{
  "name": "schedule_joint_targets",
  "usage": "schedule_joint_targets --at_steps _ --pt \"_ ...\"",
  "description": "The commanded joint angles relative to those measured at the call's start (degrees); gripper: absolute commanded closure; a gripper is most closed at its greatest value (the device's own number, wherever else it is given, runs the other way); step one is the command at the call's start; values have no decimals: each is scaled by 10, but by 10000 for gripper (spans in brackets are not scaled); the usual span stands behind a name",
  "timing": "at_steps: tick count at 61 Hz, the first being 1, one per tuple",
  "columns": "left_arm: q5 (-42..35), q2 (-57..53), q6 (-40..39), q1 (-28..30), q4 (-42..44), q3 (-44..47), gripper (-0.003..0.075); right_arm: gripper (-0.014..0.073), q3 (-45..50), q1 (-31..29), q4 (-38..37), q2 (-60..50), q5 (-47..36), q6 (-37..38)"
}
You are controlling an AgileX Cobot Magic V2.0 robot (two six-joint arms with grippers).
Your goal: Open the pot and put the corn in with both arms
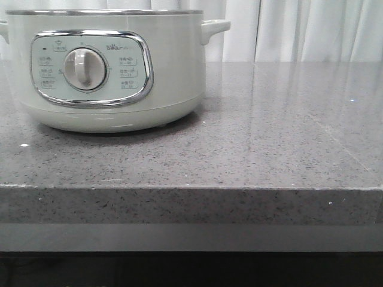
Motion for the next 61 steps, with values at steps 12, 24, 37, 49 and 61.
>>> schedule_joint_targets --at_steps 12,24,37,49,61 --pt "-61 191 -1 -1 -4 -212 596 680 -14 -3 5 4 -47 -7" --pt "-33 292 -1 -1 -3 -319 596 680 -14 -3 5 4 -48 -7" --pt "-16 324 -1 -1 -3 -339 596 680 -14 -3 5 4 -48 -7" --pt "-3 325 -1 0 9 -339 596 680 -14 -3 5 4 -49 -7" --pt "-1 326 -3 7 11 -330 596 680 -14 -3 5 4 -49 -7"
